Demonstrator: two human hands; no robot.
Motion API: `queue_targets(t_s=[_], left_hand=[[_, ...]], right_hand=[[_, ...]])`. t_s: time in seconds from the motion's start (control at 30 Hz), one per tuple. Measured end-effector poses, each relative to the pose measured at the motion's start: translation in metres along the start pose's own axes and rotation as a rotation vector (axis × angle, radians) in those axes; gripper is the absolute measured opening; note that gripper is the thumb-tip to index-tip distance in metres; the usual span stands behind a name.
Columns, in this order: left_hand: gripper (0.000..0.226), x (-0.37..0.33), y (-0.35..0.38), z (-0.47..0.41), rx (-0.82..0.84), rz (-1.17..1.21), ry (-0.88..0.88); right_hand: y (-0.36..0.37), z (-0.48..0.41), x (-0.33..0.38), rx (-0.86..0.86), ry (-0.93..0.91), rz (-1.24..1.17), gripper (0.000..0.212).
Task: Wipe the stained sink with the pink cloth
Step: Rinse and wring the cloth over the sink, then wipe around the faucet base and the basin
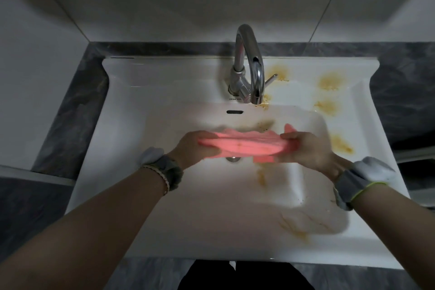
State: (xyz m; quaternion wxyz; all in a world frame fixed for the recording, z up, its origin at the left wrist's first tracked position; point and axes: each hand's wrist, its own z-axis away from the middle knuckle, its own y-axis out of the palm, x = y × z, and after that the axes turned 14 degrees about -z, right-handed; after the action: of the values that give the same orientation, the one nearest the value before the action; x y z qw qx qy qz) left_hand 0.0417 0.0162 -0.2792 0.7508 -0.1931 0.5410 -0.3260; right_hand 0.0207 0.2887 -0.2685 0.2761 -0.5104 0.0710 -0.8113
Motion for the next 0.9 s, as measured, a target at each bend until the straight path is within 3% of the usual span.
queue_targets(t_s=[0.07, 0.13, 0.2, 0.27, 0.33, 0.4, 0.43, 0.5, 0.57, 0.63, 0.7, 0.8, 0.9], left_hand=[[0.05, 0.004, -0.003, -0.004, 0.124, -0.325, 0.096], [0.05, 0.006, -0.001, -0.004, 0.207, -0.614, 0.094], [0.034, 0.003, 0.004, -0.004, 0.119, -0.729, 0.017], [0.027, 0.002, 0.005, -0.005, -0.018, -0.757, -0.037], [0.03, 0.004, 0.002, -0.007, -0.029, -0.76, 0.006], [0.048, 0.004, -0.002, -0.008, -0.021, -0.617, 0.072], [0.053, 0.002, -0.002, -0.006, -0.015, -0.503, 0.068], [0.04, -0.001, 0.001, -0.003, -0.024, -0.31, -0.012], [0.022, -0.003, 0.007, -0.006, -0.009, -0.11, -0.135], [0.02, -0.007, 0.016, -0.014, -0.024, 0.064, -0.263], [0.016, -0.014, 0.028, -0.02, -0.054, 0.047, -0.302], [0.01, -0.028, 0.053, -0.025, -0.049, 0.062, -0.212], [0.029, -0.042, 0.074, -0.029, 0.179, 0.166, -0.058]], right_hand=[[-0.001, -0.002, 0.0, 0.079, -0.056, 0.366, 0.066], [0.003, -0.005, 0.0, 0.076, -0.115, 0.56, 0.045], [0.005, -0.009, -0.001, 0.052, -0.121, 0.595, 0.027], [0.002, -0.012, -0.006, 0.022, -0.121, 0.591, 0.025], [-0.003, -0.013, -0.011, -0.024, -0.118, 0.537, 0.023], [-0.005, -0.011, -0.012, -0.074, -0.076, 0.236, 0.008], [-0.006, -0.009, -0.012, -0.082, -0.047, 0.024, 0.009], [-0.008, -0.009, -0.016, -0.126, -0.051, -0.272, 0.027], [-0.006, -0.01, -0.018, -0.202, -0.03, -0.398, 0.029], [0.004, -0.016, -0.019, -0.304, 0.042, -0.422, 0.028], [0.019, -0.021, -0.016, -0.381, 0.134, -0.386, 0.029], [0.047, -0.022, -0.002, -0.268, 0.227, -0.482, 0.026], [0.067, -0.025, 0.009, -0.077, 0.237, -0.729, 0.03]])
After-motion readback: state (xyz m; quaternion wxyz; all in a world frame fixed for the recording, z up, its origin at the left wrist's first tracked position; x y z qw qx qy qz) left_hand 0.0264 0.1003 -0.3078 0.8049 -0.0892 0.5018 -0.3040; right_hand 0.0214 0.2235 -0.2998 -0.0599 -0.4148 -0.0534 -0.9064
